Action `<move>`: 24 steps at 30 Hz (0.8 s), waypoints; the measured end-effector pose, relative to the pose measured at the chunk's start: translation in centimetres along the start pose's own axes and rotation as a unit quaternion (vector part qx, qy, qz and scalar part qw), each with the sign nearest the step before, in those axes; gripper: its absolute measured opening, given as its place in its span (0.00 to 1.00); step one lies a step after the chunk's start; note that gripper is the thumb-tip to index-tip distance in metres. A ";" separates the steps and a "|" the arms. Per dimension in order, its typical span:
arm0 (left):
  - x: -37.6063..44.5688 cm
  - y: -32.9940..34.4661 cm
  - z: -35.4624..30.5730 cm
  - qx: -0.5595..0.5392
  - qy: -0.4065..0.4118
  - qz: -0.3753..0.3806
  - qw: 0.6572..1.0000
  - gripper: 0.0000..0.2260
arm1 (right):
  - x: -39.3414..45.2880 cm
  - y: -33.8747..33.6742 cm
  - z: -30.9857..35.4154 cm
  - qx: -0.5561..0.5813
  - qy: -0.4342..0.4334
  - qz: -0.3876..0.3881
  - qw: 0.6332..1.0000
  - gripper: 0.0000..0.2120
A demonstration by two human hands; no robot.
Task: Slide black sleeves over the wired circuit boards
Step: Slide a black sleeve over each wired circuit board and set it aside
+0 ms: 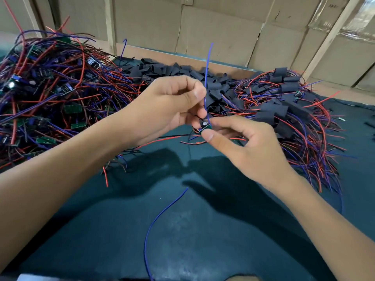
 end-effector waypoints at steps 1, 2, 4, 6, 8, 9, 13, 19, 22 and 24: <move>0.1 0.0 0.1 -0.028 -0.002 0.008 1.000 0.07 | 0.0 0.4 -0.2 0.023 0.011 0.005 1.000 0.12; 0.1 0.1 0.1 -0.040 -0.004 0.017 0.999 0.07 | 0.0 0.6 -0.3 0.044 0.017 0.008 0.999 0.12; 0.2 0.1 0.2 -0.057 -0.008 0.034 0.998 0.07 | -0.1 0.9 -0.5 0.083 0.026 0.012 0.996 0.10; 0.5 -0.7 0.6 -0.043 -0.012 0.020 0.999 0.07 | -0.2 1.1 -0.7 0.111 0.040 0.018 0.993 0.07; 0.6 -2.8 0.5 0.166 0.023 -0.066 0.984 0.08 | -0.2 1.0 -0.9 0.138 0.054 0.005 0.989 0.07; 0.5 -3.8 0.2 0.330 0.058 -0.108 0.936 0.09 | -0.1 0.7 -1.0 0.156 0.058 -0.009 0.986 0.08; 1.2 -6.6 3.9 0.638 -0.049 -0.080 0.764 0.21 | 0.4 -0.2 -1.3 0.261 0.097 -0.059 0.958 0.04; 1.4 -7.1 5.2 0.682 -0.059 -0.056 0.727 0.15 | 0.5 -0.9 -1.7 0.306 0.133 -0.096 0.938 0.07; 1.9 -7.8 5.7 0.677 -0.095 -0.061 0.728 0.20 | 0.6 -1.3 -1.7 0.357 0.139 -0.113 0.917 0.06; 1.8 -8.1 6.3 0.707 -0.117 -0.031 0.697 0.22 | 0.6 -1.2 -1.7 0.403 0.149 -0.112 0.896 0.06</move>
Point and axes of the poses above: each hand's wrist, its own x-axis towards the middle knuckle, its own y-axis out of the palm, z = x × y, the point moved 9 cm from there along x, towards the middle knuckle, and after that the axes turned 9 degrees about -y, right-handed, at the moved point
